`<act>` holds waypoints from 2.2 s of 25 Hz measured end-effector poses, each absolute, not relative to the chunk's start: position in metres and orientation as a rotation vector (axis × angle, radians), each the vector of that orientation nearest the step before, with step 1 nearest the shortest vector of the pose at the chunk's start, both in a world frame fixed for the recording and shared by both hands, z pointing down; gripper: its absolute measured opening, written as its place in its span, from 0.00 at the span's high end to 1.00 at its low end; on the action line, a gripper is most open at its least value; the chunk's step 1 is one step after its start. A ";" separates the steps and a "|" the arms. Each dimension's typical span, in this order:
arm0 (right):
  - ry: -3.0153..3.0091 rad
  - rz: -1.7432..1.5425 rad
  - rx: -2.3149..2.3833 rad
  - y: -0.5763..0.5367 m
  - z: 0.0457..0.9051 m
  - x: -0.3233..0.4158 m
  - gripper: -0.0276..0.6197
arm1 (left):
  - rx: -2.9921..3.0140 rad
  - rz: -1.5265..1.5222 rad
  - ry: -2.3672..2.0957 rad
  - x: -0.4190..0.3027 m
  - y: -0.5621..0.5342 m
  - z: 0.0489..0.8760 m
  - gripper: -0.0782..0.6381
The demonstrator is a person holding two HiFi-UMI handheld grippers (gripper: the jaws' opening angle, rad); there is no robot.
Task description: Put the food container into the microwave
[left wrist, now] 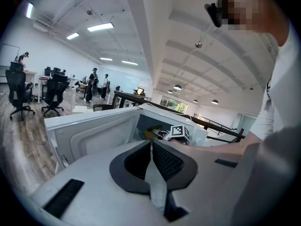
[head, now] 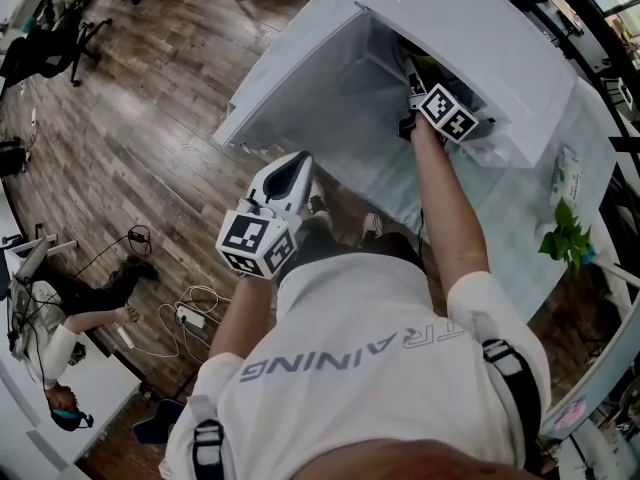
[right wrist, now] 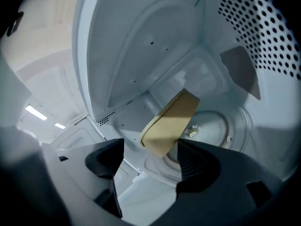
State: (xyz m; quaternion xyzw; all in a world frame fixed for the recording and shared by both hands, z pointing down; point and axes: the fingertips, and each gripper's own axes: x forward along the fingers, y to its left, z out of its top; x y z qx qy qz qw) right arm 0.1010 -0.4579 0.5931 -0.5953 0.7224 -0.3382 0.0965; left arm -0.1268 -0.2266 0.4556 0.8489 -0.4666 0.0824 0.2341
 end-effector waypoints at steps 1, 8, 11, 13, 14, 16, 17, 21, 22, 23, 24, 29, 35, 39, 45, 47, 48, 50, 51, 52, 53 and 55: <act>2.164 -0.989 -1.778 -0.458 0.592 0.100 0.42 | 2.333 0.226 -1.279 -0.126 -0.227 0.455 0.83; 2.305 -0.956 -1.861 -0.457 0.607 0.096 0.39 | 2.323 0.232 -1.275 -0.125 -0.225 0.459 0.83; 2.364 -0.914 -1.933 -0.457 0.615 0.099 0.39 | 2.320 0.231 -1.271 -0.124 -0.224 0.460 0.83; 2.391 -0.892 -1.993 -0.456 0.618 0.102 0.39 | 2.321 0.228 -1.267 -0.123 -0.224 0.459 0.83; 2.399 -0.888 -2.023 -0.456 0.620 0.104 0.39 | 2.322 0.227 -1.266 -0.123 -0.223 0.459 0.83; 2.397 -0.901 -2.085 -0.455 0.623 0.108 0.39 | 2.321 0.223 -1.264 -0.123 -0.224 0.459 0.83; 2.391 -0.914 -2.109 -0.454 0.624 0.110 0.39 | 2.318 0.220 -1.263 -0.124 -0.224 0.459 0.83; 2.394 -0.915 -2.179 -0.452 0.631 0.117 0.39 | 2.304 0.206 -1.247 -0.123 -0.223 0.461 0.83; 2.403 -0.910 -2.188 -0.451 0.633 0.117 0.39 | 2.301 0.204 -1.244 -0.123 -0.222 0.462 0.83; 2.412 -0.904 -2.191 -0.452 0.634 0.117 0.39 | 2.298 0.202 -1.242 -0.123 -0.222 0.462 0.83; 2.423 -0.897 -2.194 -0.452 0.635 0.116 0.39 | 2.295 0.199 -1.241 -0.124 -0.222 0.463 0.83; 2.421 -0.898 -2.256 -0.447 0.640 0.123 0.42 | 2.291 0.188 -1.237 -0.125 -0.222 0.464 0.83; 2.415 -0.856 -2.313 -0.445 0.638 0.130 0.59 | 2.287 0.195 -1.233 -0.124 -0.222 0.465 0.83; 2.432 -0.860 -2.297 -0.435 0.633 0.126 0.65 | 2.291 0.188 -1.231 -0.123 -0.223 0.463 0.83; 2.483 -0.795 -2.281 -0.416 0.625 0.126 0.86 | 2.304 0.162 -1.230 -0.114 -0.222 0.457 0.83; 2.500 -0.784 -2.267 -0.409 0.623 0.124 0.88 | 2.307 0.155 -1.232 -0.112 -0.221 0.455 0.83; 2.512 -0.773 -2.260 -0.405 0.621 0.123 0.89 | 2.308 0.151 -1.232 -0.111 -0.220 0.455 0.83; 2.540 -0.741 -2.243 -0.399 0.614 0.119 0.90 | 2.309 0.143 -1.234 -0.110 -0.219 0.454 0.83; 2.552 -0.727 -2.227 -0.395 0.609 0.117 0.91 | 2.311 0.138 -1.235 -0.108 -0.218 0.453 0.83; 2.563 -0.717 -2.206 -0.392 0.604 0.115 0.91 | 2.313 0.134 -1.237 -0.107 -0.217 0.451 0.83; 2.573 -0.712 -2.180 -0.388 0.599 0.112 0.91 | 2.316 0.131 -1.240 -0.105 -0.216 0.450 0.83; 2.596 -0.701 -2.126 -0.378 0.588 0.106 0.91 | 2.320 0.126 -1.247 -0.102 -0.214 0.448 0.83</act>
